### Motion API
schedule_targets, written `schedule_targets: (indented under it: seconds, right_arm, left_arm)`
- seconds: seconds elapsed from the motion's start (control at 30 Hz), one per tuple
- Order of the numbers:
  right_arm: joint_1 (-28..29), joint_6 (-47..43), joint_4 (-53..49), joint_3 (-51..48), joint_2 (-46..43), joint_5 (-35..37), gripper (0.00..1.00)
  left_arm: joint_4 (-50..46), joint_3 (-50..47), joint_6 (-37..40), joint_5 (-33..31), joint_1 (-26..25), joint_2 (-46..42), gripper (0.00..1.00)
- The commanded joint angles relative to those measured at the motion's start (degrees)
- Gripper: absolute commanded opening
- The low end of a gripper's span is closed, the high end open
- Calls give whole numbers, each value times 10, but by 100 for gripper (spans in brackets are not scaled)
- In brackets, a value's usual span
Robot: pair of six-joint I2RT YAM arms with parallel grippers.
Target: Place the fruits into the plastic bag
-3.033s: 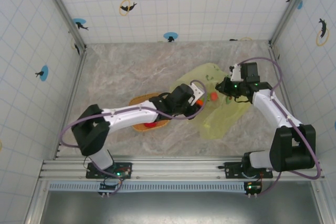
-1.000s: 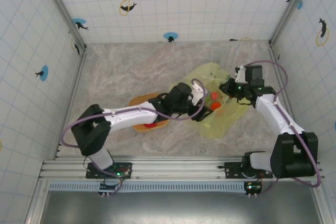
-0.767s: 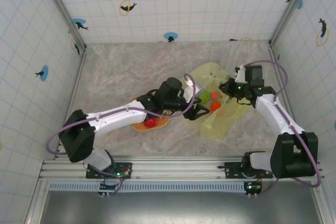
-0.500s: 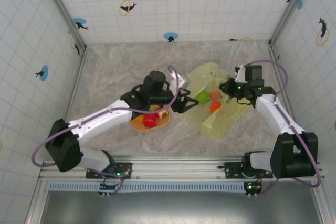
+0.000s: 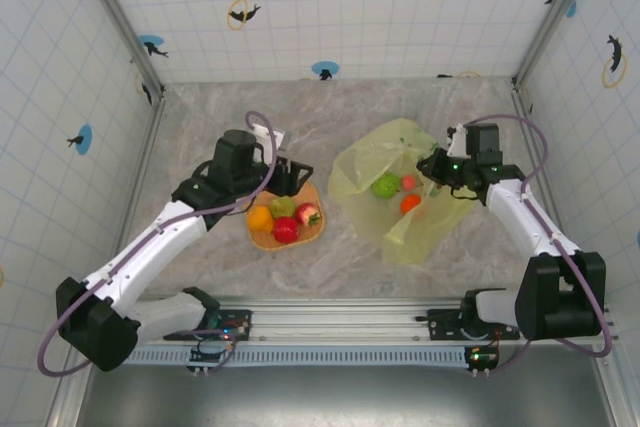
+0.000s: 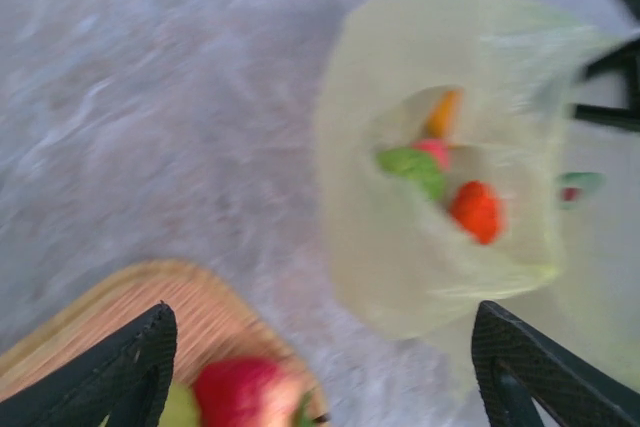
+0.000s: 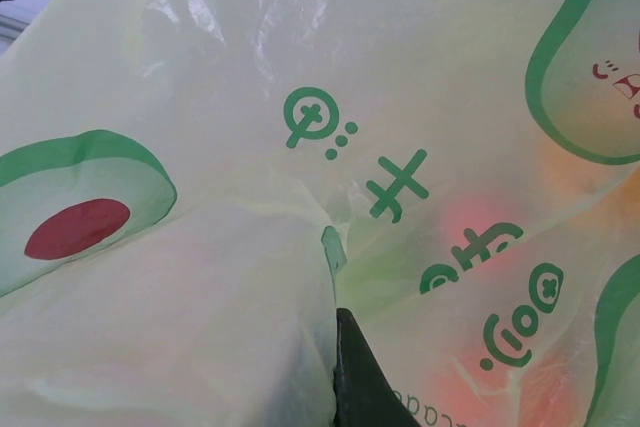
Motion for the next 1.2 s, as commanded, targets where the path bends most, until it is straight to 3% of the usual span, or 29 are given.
schedule_targets:
  seconds: [0.0,0.17,0.6,1.17]
  right_arm:
    - [6,-5,16,-3,4,6,0]
    - [9,-5,19,-3,6,8,0]
    - [10,-13,18,-13,-1,17,0]
    - [0,-20,18,-19,-5,15,0]
  left_arm:
    - [-96,-10,-18,-78,18,-9,82]
    - [-138,-10,-17,-104,30,12,85]
    - [-188,4,46,-93,32,128,86]
    - [-172,47,71,-126,31,264,79]
